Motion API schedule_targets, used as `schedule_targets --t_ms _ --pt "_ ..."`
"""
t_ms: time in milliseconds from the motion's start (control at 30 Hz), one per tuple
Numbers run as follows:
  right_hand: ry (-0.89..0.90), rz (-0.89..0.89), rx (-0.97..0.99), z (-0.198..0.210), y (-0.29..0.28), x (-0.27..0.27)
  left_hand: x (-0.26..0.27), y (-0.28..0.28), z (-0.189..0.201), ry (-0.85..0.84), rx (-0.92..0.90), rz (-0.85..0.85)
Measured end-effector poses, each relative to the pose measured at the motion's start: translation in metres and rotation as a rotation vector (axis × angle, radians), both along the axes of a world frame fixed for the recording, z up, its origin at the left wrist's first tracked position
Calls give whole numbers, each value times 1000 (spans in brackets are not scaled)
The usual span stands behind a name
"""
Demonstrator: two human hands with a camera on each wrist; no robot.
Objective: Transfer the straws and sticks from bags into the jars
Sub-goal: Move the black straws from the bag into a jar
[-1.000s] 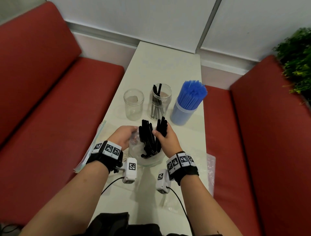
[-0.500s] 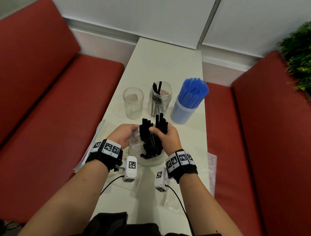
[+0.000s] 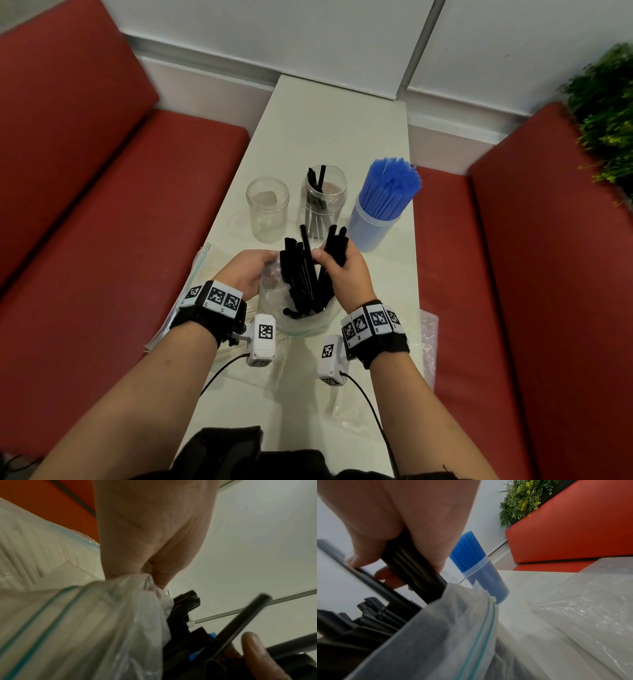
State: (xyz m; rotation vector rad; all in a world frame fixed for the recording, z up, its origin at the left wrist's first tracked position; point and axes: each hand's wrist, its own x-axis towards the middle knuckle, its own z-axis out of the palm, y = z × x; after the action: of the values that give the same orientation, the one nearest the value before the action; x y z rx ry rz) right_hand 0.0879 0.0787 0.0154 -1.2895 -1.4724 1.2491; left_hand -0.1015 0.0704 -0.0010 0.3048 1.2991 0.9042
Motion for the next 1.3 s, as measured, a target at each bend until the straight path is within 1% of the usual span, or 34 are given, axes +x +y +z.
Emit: schedule_targets --t_ms 200,333,400,500,567,667,733,800,867,900,967,1033,1133,1300 --pt "14 40 20 9 -1 -1 -1 1 0 -4 -7 -1" --pt "63 -20 41 20 2 -3 -3 0 -1 -34 -14 -1" --pt "81 -4 20 24 6 -4 -3 2 -4 -18 -9 17" --pt "18 50 -11 24 11 -5 -2 3 -6 -2 9 49" --pt "16 31 15 33 17 -5 -1 4 -6 3 22 63" --pt "57 -34 119 75 38 -5 2 6 -4 14 31 49" --pt "167 -62 224 114 62 -8 3 7 -3 22 37 38" --pt "287 -108 369 149 91 -11 4 9 -2 22 37 34" --pt "330 -144 473 172 117 -16 3 11 -3 12 34 31" --pt "327 -153 495 177 128 -19 2 12 -4 7 37 31" --pt "307 -165 487 175 148 -27 1 15 -5 9 45 30" --pt "278 -173 442 162 164 -36 0 18 -6 4 48 24" --pt "232 -182 385 136 182 -49 -1 20 -10 -16 41 31" --pt "136 -139 314 89 201 -58 -1 25 -17 -20 30 41"
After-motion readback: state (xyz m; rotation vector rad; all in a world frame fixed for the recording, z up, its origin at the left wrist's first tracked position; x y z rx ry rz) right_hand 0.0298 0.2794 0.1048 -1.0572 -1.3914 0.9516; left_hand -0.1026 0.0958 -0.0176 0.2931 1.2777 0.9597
